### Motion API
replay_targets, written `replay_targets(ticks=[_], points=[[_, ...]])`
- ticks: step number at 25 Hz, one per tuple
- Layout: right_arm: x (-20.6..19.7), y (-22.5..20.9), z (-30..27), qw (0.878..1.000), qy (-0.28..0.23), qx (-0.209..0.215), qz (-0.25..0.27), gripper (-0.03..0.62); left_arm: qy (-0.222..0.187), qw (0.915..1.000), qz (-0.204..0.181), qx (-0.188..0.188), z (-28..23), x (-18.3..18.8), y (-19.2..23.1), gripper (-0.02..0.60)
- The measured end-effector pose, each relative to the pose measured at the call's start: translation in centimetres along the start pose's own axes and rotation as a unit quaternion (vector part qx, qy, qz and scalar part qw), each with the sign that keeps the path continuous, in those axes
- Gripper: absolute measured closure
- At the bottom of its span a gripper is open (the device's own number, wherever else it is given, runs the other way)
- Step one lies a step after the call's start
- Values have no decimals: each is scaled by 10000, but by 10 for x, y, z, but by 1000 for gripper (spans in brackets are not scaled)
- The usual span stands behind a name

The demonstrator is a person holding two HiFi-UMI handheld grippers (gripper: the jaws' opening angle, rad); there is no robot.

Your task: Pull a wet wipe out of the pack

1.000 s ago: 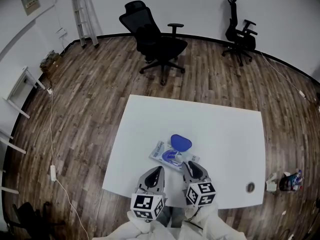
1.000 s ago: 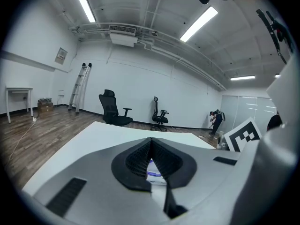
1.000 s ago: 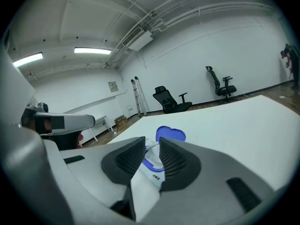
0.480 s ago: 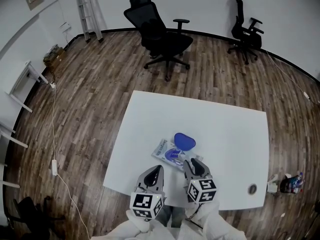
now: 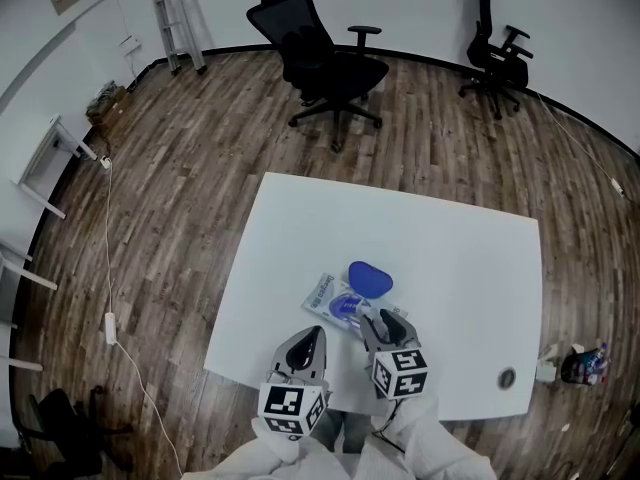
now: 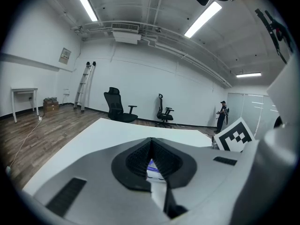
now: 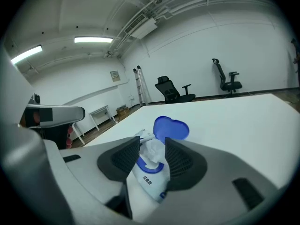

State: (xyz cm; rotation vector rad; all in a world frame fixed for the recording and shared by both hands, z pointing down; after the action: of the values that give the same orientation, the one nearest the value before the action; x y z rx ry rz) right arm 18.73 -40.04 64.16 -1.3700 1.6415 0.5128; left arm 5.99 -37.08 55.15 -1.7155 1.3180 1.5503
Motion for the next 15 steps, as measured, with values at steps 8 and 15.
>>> replay_targets(ticks=[8, 15], points=[[-9, -2, -11, 9994, 279, -51, 176, 421, 6, 9999, 36, 107, 0, -2, 9, 583], [-14, -4, -15, 9987, 402, -87, 307, 421, 27, 9999, 60, 127, -4, -3, 8, 583]])
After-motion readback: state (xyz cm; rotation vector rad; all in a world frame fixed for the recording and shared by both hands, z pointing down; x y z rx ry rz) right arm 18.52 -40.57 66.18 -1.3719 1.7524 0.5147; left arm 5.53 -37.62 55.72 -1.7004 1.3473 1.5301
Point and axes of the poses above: the fingertips, and each gripper's own axes: z backward along the fingers, y to its left, x out of its top, the point moved 2 cm from there along z, backward along the fingers, and after that the axes turned 4 degrees about -x, right-handed, at the moved point
